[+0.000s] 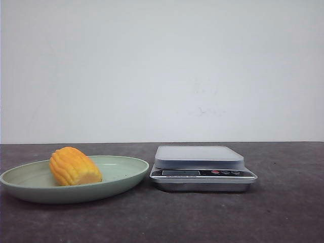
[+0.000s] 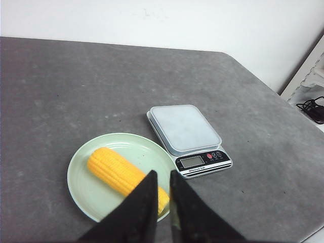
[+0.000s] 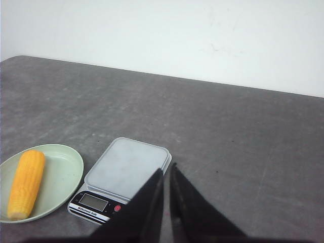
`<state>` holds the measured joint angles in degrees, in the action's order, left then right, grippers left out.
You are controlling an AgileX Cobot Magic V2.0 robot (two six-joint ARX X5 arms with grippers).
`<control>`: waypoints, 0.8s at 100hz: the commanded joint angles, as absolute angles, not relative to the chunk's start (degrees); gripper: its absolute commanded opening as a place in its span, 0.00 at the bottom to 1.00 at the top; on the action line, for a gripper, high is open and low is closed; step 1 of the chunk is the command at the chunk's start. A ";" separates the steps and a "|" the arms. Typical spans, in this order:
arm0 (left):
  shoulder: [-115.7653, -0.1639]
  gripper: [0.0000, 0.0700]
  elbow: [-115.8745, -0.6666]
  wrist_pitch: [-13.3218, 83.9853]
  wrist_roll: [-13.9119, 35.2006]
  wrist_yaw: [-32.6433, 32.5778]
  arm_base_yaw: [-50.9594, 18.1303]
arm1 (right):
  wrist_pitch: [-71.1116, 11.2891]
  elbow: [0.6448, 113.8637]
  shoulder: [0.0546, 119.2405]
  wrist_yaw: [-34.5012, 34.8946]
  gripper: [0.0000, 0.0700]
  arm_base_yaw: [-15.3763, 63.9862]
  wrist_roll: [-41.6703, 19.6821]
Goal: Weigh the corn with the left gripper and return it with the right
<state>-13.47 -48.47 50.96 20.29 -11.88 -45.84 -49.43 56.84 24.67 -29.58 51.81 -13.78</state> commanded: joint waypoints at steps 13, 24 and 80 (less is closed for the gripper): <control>-13.58 0.00 -49.10 50.39 19.53 -12.05 -46.30 | -48.88 57.32 24.99 -29.65 0.02 52.47 -14.22; -13.58 0.00 -49.10 50.19 16.43 -12.78 -45.74 | -48.88 57.32 24.99 -29.65 0.02 52.49 -14.22; -10.83 0.00 -25.69 23.22 4.34 -6.92 -8.64 | -48.88 57.34 24.97 -29.65 0.02 52.49 -14.22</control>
<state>-11.25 -28.75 26.79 5.32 -7.40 -10.96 -49.43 56.84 24.67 -29.61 51.81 -13.78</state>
